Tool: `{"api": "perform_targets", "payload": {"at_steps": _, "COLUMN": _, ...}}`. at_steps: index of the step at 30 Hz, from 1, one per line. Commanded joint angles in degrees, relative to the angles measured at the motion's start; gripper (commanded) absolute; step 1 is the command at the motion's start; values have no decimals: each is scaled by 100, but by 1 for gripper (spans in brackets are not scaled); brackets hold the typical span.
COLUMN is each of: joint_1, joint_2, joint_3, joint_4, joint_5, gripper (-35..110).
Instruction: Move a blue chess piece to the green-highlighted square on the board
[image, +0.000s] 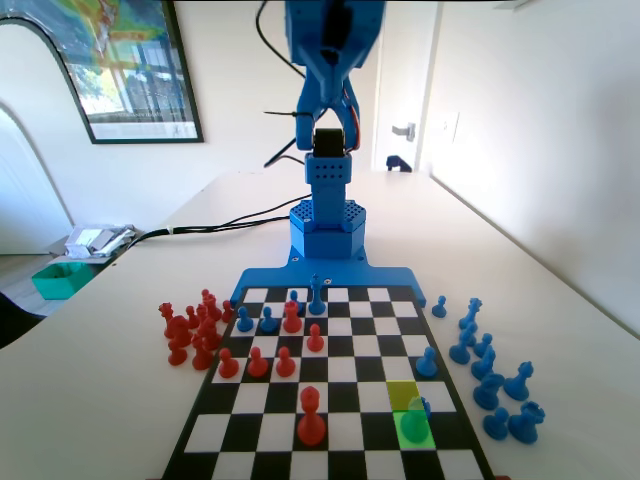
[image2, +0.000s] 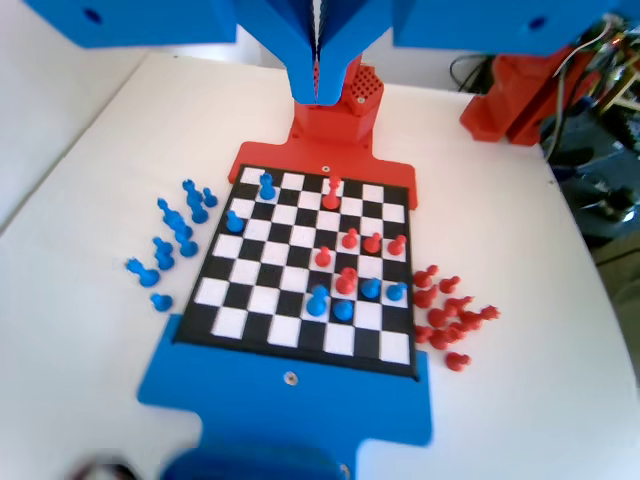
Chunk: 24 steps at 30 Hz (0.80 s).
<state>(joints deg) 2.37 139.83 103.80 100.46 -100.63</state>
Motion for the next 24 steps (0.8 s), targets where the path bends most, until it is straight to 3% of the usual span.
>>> {"api": "perform_targets", "payload": {"at_steps": 1, "joint_1": 132, "joint_2": 1107, "joint_3": 492, "joint_4": 88, "joint_5": -325, "gripper": 1}}
{"api": "perform_targets", "payload": {"at_steps": 11, "joint_1": 79, "joint_2": 2399, "joint_3": 2039, "joint_4": -729, "joint_5": -141, "gripper": 1}}
{"api": "perform_targets", "payload": {"at_steps": 24, "joint_1": 141, "joint_2": 3217, "joint_3": 2083, "joint_4": -958, "joint_5": -97, "gripper": 1}}
